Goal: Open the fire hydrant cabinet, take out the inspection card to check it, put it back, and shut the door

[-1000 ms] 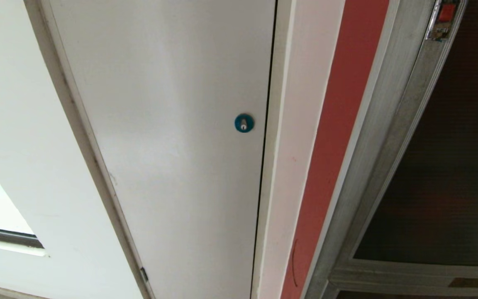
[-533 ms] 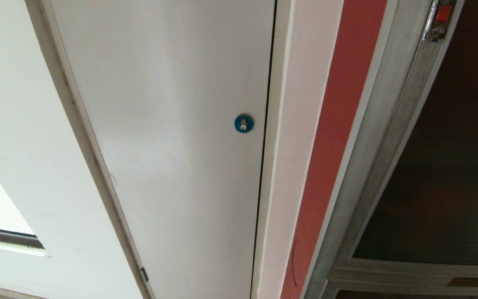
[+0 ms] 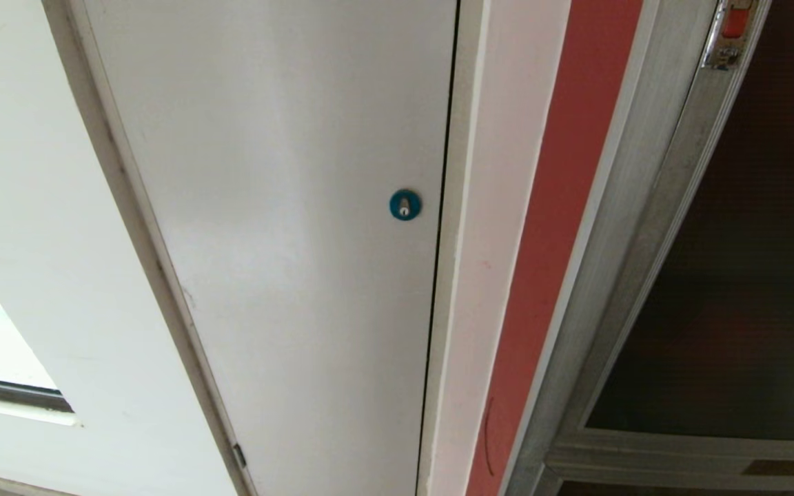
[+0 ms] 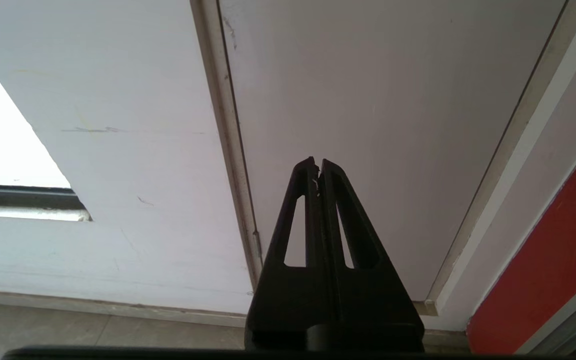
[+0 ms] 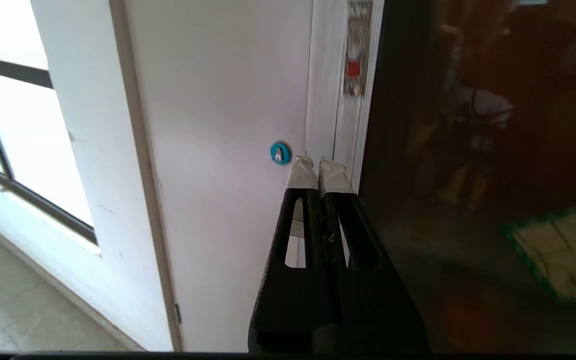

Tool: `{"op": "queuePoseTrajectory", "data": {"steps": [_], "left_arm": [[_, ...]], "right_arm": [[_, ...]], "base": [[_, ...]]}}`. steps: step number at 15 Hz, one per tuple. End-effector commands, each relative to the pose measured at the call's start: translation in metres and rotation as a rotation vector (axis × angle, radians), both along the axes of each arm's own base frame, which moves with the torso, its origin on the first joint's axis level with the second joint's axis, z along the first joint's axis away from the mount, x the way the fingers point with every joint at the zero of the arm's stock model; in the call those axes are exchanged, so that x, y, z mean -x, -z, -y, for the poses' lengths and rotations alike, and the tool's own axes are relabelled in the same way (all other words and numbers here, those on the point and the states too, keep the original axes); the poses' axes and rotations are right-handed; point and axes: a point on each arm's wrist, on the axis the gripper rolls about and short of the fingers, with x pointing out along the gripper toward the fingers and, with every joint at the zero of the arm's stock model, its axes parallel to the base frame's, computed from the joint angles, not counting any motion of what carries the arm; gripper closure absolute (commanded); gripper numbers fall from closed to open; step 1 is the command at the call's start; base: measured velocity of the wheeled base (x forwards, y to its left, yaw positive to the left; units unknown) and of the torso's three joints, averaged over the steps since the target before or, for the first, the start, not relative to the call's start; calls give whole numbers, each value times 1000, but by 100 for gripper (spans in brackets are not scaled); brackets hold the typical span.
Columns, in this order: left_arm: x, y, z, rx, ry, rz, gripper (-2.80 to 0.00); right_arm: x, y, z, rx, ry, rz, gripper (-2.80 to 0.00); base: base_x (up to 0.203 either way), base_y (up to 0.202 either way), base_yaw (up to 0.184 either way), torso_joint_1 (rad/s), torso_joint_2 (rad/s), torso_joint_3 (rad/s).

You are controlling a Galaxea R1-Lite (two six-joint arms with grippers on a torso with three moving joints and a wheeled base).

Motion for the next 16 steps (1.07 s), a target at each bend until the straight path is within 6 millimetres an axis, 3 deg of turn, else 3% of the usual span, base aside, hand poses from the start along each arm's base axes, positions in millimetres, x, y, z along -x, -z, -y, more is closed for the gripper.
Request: {"op": "queuePoseTrajectory", "data": {"steps": [1, 10, 13, 16], "left_arm": [[0, 0, 0, 0, 0, 0, 0], [0, 0, 0, 0, 0, 0, 0], [0, 0, 0, 0, 0, 2, 0], [0, 0, 0, 0, 2, 0, 0]], "right_arm": [[24, 20, 0, -1, 12, 36, 0], [44, 118, 1, -11, 52, -14, 0], [37, 156, 2, -23, 105, -36, 0], [17, 197, 4, -41, 204, -97, 0]], "base": [[0, 0, 0, 0, 0, 0], [0, 0, 0, 0, 0, 0], [0, 0, 0, 0, 0, 0], [0, 0, 0, 0, 0, 0]]}}
